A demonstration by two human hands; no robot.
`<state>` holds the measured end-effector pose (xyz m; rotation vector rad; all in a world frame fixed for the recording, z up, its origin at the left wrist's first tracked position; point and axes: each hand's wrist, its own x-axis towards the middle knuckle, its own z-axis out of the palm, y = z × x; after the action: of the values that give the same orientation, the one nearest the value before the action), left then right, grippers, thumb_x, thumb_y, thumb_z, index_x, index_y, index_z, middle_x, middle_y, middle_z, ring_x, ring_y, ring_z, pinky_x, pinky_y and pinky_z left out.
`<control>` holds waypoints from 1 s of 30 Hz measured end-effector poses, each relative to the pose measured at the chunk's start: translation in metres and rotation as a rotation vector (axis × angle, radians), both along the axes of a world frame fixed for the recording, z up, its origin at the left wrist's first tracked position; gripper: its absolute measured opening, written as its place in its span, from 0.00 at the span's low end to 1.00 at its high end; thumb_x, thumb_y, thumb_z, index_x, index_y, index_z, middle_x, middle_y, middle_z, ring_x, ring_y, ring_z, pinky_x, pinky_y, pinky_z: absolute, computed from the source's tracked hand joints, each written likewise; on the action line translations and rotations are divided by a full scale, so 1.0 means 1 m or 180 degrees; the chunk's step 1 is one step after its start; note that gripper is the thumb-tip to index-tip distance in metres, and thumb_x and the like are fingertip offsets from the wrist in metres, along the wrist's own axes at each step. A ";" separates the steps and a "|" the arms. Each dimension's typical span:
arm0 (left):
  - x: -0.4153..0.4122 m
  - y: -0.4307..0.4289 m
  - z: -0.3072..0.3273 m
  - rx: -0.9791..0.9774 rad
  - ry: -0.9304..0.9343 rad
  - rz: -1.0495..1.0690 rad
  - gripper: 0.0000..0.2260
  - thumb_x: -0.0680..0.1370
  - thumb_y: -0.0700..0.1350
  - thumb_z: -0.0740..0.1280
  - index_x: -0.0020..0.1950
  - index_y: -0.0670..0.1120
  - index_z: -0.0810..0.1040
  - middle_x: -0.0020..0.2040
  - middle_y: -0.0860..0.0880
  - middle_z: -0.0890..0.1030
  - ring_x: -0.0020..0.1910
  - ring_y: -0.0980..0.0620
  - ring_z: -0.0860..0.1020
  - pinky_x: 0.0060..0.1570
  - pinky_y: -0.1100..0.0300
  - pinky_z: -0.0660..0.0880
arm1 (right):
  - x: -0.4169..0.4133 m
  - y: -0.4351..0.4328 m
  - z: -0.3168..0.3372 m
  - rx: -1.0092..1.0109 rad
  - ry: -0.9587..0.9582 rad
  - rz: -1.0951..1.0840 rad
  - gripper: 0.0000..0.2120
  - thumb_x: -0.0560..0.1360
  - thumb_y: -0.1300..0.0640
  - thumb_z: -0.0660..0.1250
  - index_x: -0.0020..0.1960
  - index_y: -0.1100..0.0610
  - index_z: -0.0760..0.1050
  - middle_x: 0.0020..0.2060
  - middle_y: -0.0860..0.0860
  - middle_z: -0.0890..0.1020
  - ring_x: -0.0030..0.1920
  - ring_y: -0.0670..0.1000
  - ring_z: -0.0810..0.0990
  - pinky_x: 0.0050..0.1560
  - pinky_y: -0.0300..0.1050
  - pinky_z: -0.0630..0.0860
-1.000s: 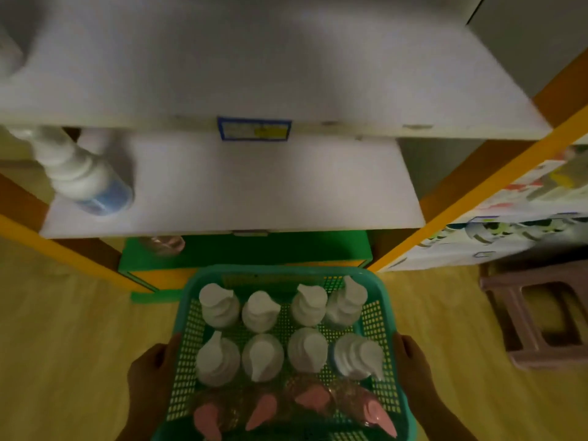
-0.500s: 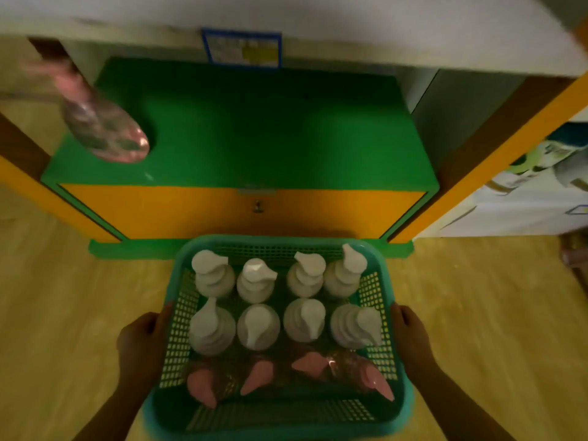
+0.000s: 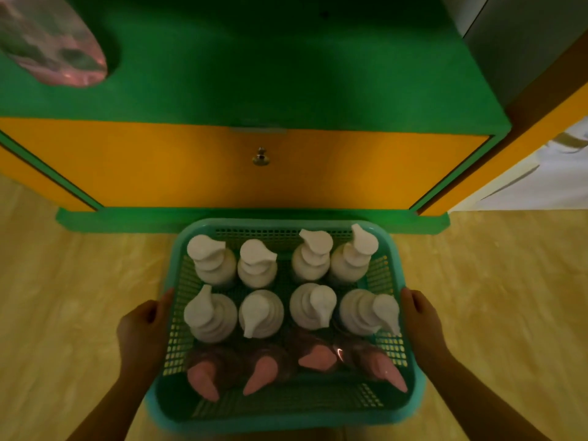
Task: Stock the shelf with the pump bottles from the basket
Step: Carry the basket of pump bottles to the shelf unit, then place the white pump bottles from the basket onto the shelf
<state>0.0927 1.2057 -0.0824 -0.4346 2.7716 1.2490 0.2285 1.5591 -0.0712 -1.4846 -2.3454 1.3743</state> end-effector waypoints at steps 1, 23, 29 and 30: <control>0.000 -0.001 -0.002 -0.0013 0.0018 -0.0025 0.24 0.75 0.52 0.63 0.25 0.36 0.68 0.21 0.41 0.66 0.21 0.50 0.63 0.25 0.57 0.63 | -0.001 -0.001 -0.003 -0.0001 -0.0011 -0.0001 0.14 0.80 0.52 0.54 0.45 0.60 0.73 0.39 0.58 0.76 0.41 0.55 0.73 0.43 0.45 0.66; -0.035 0.034 0.107 -0.0633 -0.0512 -0.2067 0.37 0.72 0.48 0.69 0.74 0.42 0.52 0.75 0.41 0.60 0.72 0.42 0.62 0.68 0.47 0.64 | -0.089 -0.111 0.144 0.1421 -0.0100 0.2826 0.22 0.75 0.53 0.63 0.66 0.59 0.69 0.65 0.57 0.73 0.64 0.57 0.72 0.64 0.49 0.68; -0.052 0.043 0.076 -0.0281 -0.0190 -0.1991 0.28 0.72 0.46 0.69 0.69 0.44 0.63 0.68 0.42 0.70 0.66 0.43 0.69 0.63 0.49 0.70 | -0.130 -0.153 0.111 0.1417 -0.0552 0.3325 0.26 0.75 0.53 0.63 0.71 0.55 0.61 0.70 0.54 0.68 0.68 0.56 0.69 0.65 0.49 0.67; -0.053 0.043 0.071 -0.0209 -0.0080 -0.1977 0.25 0.72 0.45 0.69 0.67 0.44 0.66 0.66 0.42 0.73 0.64 0.42 0.71 0.60 0.49 0.71 | -0.132 -0.156 0.105 0.1560 -0.0563 0.3305 0.23 0.76 0.55 0.62 0.70 0.55 0.63 0.69 0.54 0.70 0.66 0.55 0.71 0.63 0.48 0.69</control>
<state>0.0393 1.2486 -0.0117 0.3842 2.6056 0.9837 0.0968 1.4027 0.0339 -0.2137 -3.3896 0.5800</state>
